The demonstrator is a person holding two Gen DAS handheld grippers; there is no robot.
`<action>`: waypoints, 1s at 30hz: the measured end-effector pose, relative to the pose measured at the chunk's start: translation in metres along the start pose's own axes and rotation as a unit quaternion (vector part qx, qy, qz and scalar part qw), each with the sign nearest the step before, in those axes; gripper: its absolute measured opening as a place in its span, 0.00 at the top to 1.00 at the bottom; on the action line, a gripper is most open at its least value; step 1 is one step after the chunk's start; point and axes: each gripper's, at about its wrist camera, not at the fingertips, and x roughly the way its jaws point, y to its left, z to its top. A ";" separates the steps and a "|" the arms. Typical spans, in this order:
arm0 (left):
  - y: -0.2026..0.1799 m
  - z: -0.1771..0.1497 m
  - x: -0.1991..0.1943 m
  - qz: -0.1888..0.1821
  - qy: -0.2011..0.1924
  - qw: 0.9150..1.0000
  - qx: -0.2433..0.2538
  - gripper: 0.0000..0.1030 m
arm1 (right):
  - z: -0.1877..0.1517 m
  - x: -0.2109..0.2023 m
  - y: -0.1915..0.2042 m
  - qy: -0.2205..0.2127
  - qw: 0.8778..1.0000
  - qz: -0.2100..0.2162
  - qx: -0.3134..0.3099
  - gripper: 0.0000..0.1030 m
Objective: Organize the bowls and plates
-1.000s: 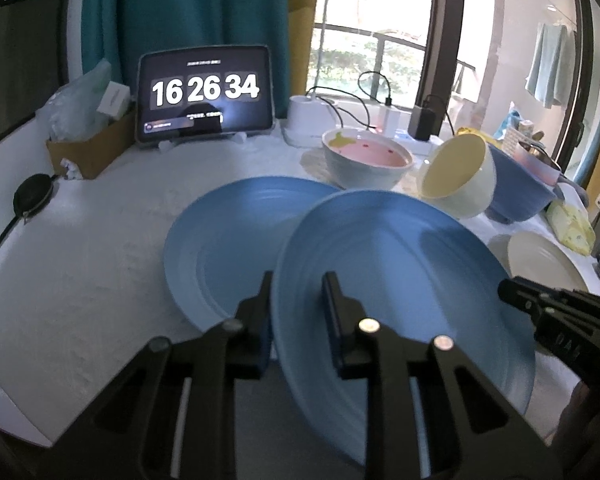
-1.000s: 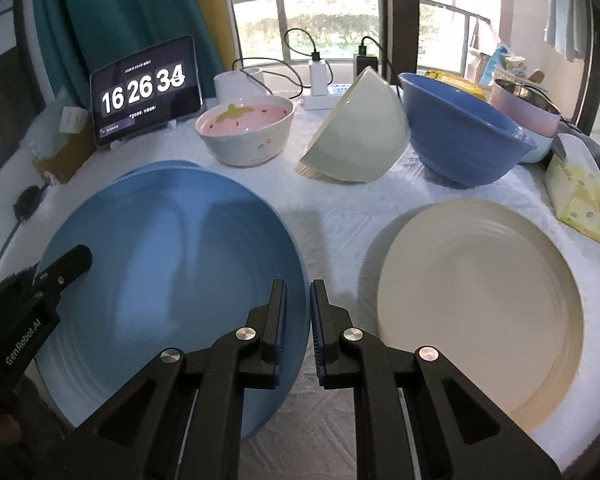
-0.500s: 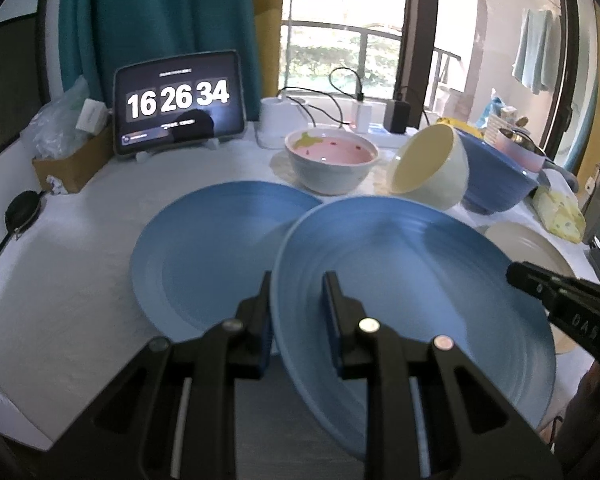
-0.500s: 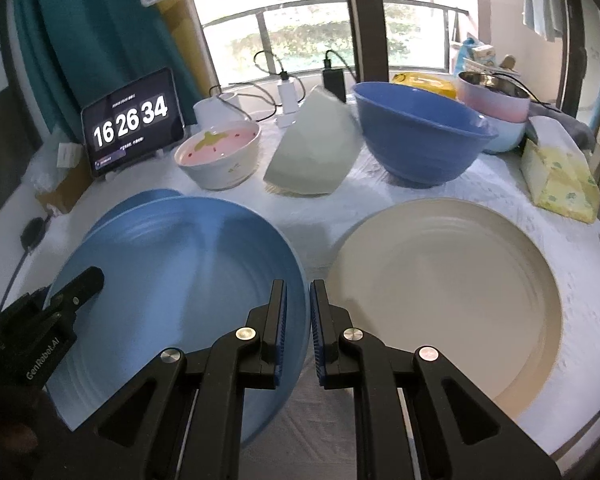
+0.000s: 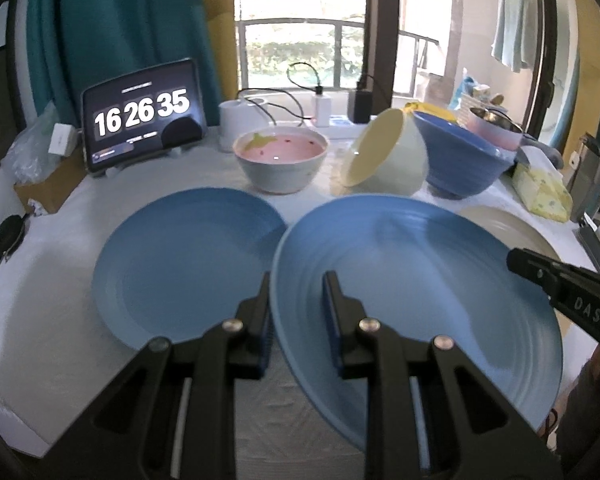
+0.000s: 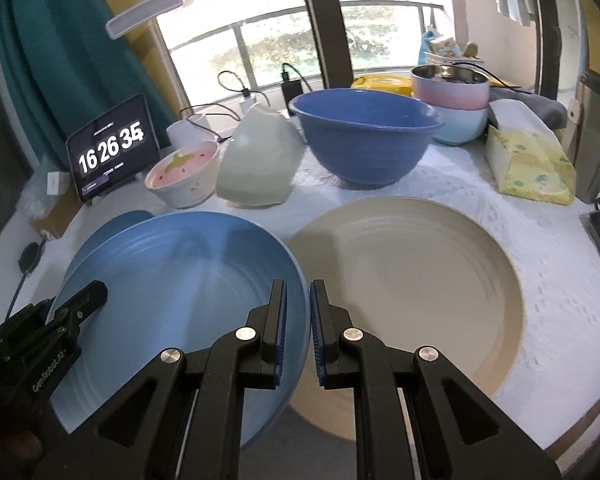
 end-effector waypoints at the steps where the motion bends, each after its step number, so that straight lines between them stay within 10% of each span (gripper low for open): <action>1: -0.002 0.000 0.000 -0.001 0.001 1.000 0.003 0.77 | 0.000 0.000 -0.002 0.000 1.000 -0.001 0.002 0.87; 30: -0.085 0.006 0.021 -0.033 0.036 0.997 0.061 0.77 | 0.001 -0.006 -0.086 -0.005 0.998 -0.029 0.057 0.87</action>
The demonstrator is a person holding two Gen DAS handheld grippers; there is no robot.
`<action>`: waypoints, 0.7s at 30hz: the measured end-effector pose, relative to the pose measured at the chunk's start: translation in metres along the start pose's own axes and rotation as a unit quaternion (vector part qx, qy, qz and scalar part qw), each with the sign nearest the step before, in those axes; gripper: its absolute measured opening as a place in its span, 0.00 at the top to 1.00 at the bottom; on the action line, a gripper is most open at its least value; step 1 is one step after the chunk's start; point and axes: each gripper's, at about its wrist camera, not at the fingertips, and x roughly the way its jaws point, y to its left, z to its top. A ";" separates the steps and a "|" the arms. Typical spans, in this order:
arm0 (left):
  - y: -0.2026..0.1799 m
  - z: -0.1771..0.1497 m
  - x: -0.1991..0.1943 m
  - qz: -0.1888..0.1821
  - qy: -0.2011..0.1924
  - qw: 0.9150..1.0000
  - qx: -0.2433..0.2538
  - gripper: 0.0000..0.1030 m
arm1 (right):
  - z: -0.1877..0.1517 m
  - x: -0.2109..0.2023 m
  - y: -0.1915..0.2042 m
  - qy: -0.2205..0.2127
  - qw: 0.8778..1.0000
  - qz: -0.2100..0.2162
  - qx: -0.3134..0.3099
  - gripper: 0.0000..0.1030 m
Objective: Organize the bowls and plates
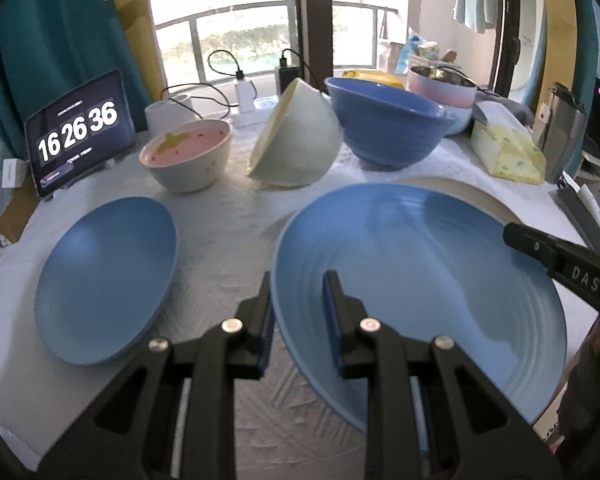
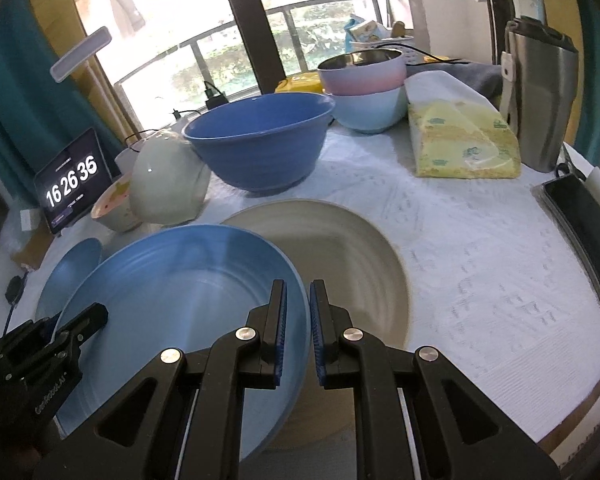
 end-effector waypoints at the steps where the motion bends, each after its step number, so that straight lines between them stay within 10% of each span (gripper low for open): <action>1: -0.002 0.001 0.002 -0.001 0.001 1.000 0.001 0.77 | 0.001 0.000 -0.002 0.000 1.000 -0.002 0.001 0.87; 21: -0.026 0.008 0.026 -0.017 0.024 0.999 0.015 0.76 | 0.009 0.011 -0.027 0.004 1.000 -0.019 0.014 0.87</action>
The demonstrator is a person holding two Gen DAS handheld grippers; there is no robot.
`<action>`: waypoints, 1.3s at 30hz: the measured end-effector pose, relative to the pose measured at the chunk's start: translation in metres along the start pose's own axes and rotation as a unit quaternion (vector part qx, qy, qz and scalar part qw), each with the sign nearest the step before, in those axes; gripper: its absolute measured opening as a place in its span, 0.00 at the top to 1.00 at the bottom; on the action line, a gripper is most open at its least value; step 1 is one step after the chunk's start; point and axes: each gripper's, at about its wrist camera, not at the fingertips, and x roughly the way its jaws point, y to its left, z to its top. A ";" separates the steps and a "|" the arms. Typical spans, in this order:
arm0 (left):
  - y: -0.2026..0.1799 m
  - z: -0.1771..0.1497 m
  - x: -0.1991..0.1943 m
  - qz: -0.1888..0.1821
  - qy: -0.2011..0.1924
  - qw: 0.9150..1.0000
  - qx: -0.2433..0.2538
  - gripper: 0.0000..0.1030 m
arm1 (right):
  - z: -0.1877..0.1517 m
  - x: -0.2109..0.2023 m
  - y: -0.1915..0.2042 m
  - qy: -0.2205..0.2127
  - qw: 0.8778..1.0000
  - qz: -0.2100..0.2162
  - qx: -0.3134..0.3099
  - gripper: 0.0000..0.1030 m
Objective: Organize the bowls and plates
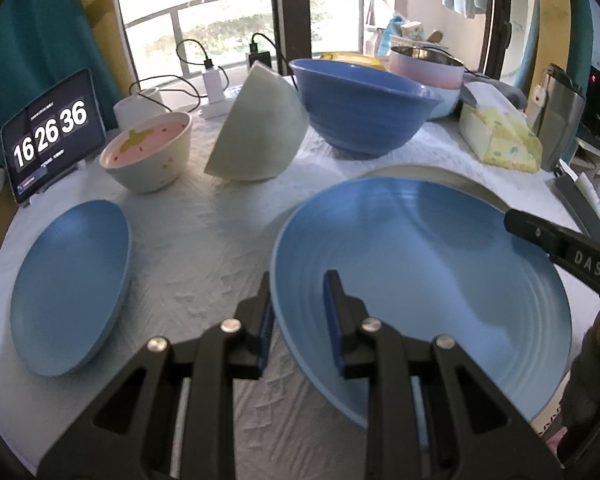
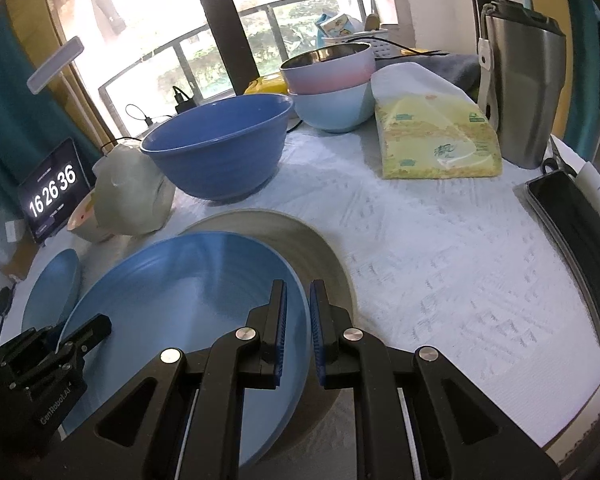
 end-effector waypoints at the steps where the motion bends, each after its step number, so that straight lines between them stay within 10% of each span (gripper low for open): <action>1: -0.001 0.000 0.001 0.000 0.000 1.000 0.000 0.76 | 0.001 0.001 -0.001 0.000 1.000 -0.001 0.000 0.87; 39: -0.019 0.008 0.031 -0.005 0.036 0.999 0.021 0.70 | 0.011 0.001 -0.015 -0.013 1.000 -0.020 0.016 0.83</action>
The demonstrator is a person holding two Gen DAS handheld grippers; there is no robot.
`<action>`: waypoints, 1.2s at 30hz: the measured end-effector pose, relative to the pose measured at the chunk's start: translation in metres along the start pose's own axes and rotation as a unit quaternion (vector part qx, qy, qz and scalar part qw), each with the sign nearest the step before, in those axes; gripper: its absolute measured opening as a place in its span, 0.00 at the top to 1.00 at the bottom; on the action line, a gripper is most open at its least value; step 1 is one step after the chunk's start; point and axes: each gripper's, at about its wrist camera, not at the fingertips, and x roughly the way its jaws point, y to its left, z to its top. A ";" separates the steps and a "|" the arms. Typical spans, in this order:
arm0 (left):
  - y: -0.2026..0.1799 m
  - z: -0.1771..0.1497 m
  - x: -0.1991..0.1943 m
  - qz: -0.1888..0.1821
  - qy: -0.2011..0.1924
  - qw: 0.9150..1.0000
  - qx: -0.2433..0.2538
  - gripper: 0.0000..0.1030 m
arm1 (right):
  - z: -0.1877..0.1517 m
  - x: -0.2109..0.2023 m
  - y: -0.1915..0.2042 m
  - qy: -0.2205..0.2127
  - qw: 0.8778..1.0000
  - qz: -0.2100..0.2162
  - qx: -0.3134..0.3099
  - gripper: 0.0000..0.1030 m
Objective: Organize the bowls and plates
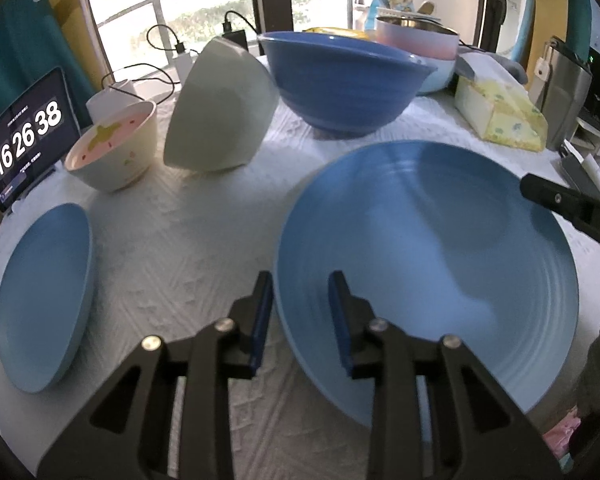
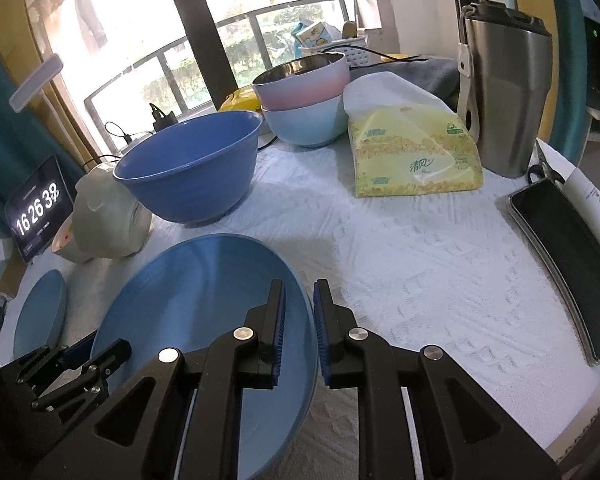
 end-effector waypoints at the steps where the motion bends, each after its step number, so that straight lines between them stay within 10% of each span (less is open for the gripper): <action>1: 0.000 0.000 0.000 0.000 0.001 1.000 0.000 0.70 | 0.000 0.000 0.000 0.000 1.000 0.000 0.000 0.83; 36: 0.015 0.001 -0.006 0.000 -0.021 0.999 -0.031 0.66 | -0.018 0.015 0.002 0.011 0.999 -0.022 -0.022 0.77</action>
